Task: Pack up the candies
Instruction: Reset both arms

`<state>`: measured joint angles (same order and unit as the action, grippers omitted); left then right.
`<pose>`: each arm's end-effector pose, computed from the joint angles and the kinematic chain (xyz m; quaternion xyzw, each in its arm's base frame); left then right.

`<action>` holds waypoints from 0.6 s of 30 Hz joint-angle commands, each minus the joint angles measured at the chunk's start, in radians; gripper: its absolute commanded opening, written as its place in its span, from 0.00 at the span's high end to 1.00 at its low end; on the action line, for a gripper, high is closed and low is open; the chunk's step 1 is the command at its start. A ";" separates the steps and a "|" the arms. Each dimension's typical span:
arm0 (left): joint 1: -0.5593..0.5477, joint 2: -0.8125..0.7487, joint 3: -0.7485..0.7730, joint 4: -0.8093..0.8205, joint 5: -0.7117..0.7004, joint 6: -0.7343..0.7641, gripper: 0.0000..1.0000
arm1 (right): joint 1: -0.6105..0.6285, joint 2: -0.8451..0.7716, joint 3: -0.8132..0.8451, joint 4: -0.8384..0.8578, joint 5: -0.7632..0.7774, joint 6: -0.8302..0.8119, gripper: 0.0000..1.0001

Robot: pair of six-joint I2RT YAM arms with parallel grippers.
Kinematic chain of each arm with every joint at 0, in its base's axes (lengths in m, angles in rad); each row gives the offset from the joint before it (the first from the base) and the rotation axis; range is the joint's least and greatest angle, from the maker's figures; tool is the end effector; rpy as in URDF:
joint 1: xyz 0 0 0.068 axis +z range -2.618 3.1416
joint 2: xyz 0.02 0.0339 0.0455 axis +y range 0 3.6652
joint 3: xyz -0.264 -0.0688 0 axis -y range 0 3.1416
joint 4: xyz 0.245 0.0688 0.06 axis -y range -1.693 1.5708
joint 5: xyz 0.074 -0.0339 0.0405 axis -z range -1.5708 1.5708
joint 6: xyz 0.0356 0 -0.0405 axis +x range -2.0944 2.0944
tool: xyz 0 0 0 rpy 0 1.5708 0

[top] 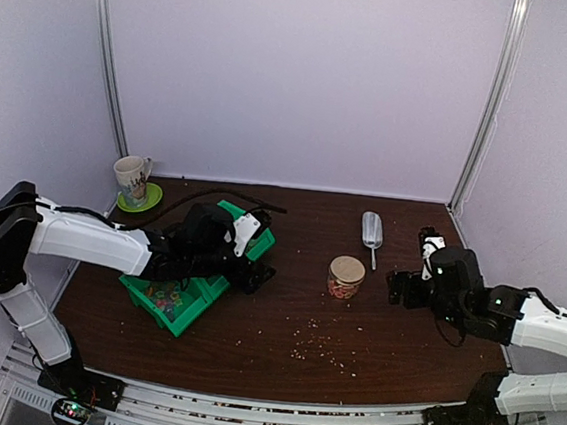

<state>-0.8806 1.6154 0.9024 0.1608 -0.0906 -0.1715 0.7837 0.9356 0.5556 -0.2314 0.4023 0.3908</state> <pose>0.2250 -0.2675 0.2050 0.2821 0.8256 -0.2104 0.4411 0.1519 0.1317 0.2296 -0.0792 0.8705 0.1030 0.4747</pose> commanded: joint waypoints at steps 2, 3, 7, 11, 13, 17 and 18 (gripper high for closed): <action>-0.011 -0.037 -0.010 0.086 -0.032 -0.016 0.02 | 0.014 0.001 -0.022 0.016 0.035 0.025 0.00; -0.009 -0.044 -0.017 0.091 -0.035 -0.018 0.02 | 0.014 0.006 -0.024 0.017 0.032 0.030 0.00; -0.010 -0.047 -0.022 0.087 -0.035 -0.020 0.02 | 0.016 0.025 -0.029 0.027 0.016 0.036 0.00; -0.010 -0.043 -0.022 0.089 -0.028 -0.027 0.02 | 0.018 0.037 -0.026 0.037 -0.003 0.025 0.01; -0.010 -0.042 -0.022 0.090 -0.026 -0.028 0.02 | 0.019 0.044 -0.025 0.036 -0.004 0.021 0.00; -0.009 -0.044 -0.024 0.089 -0.038 -0.028 0.02 | 0.019 0.045 -0.018 0.039 -0.005 0.019 0.00; -0.010 -0.046 -0.025 0.088 -0.042 -0.027 0.02 | 0.019 0.044 -0.016 0.040 -0.005 0.016 0.00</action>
